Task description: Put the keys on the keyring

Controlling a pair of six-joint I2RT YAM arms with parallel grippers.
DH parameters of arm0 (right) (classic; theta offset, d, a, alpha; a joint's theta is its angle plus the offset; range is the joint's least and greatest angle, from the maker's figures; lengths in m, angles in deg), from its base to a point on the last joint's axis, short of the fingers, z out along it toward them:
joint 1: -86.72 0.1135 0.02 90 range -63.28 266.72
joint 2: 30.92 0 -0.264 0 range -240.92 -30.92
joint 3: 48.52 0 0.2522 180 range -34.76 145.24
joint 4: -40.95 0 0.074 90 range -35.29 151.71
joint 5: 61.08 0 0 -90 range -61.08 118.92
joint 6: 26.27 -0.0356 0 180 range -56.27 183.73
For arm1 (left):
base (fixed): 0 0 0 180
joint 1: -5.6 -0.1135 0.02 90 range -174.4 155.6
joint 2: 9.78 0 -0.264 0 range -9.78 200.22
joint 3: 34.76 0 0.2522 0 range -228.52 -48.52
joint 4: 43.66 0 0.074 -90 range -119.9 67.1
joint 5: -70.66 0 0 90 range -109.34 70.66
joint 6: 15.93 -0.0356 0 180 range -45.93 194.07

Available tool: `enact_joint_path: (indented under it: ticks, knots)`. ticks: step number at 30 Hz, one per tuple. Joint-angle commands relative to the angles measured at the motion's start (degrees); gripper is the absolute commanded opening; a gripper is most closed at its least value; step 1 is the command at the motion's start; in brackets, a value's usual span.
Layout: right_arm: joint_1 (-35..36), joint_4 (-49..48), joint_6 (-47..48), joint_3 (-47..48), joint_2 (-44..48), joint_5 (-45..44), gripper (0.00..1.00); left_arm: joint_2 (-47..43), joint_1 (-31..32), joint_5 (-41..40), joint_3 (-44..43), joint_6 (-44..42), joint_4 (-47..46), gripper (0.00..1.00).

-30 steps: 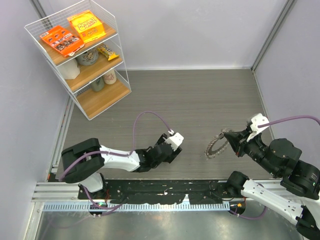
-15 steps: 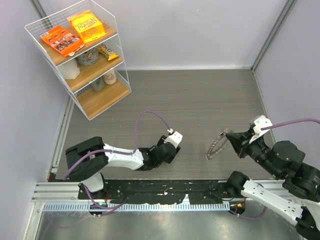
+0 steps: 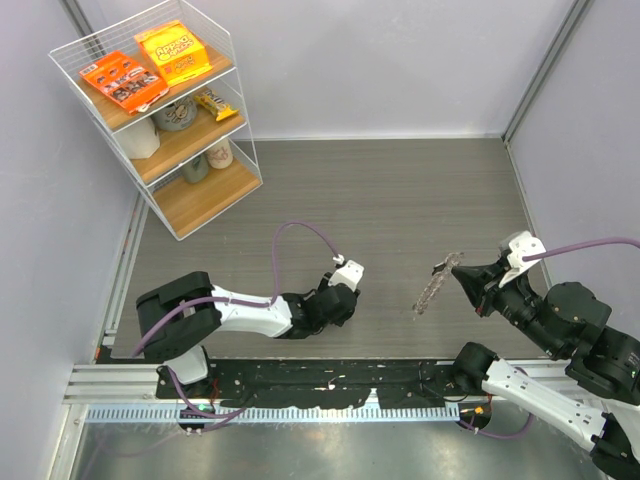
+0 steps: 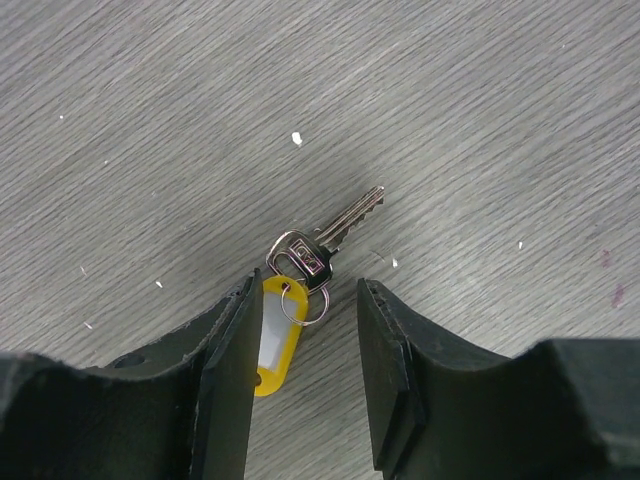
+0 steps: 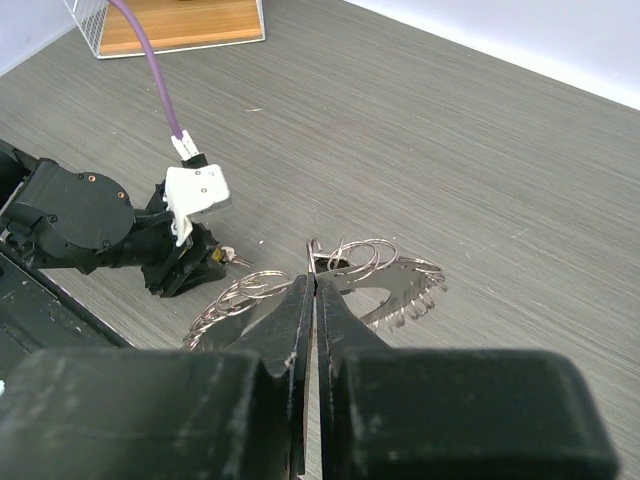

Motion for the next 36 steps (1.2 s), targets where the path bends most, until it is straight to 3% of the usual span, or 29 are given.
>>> enact_joint_path:
  ticks: [1,10,14,28,36]
  knots:
    - [0.01,-2.85,-0.03,0.67,0.67,-0.14,0.06,0.45,-0.02,-0.57,-0.99,2.35,1.6,0.47]
    - [-0.08,-2.77,-0.29,0.75,0.58,0.03,0.06,0.27,-0.1,0.22,-0.64,2.7,1.52,0.2]
    - [0.01,-2.85,-0.38,0.84,0.67,0.12,0.05,-1.13,-0.02,-0.31,-0.11,1.65,2.13,0.0]
    - [0.01,-3.82,-0.65,0.75,-0.21,1.52,0.06,-17.65,-0.1,2.59,0.33,-11.27,3.28,0.0]
    - [0.01,-4.0,-0.91,0.75,-0.47,1.88,0.06,-17.4,-0.1,4.87,0.42,-12.95,4.41,0.01]
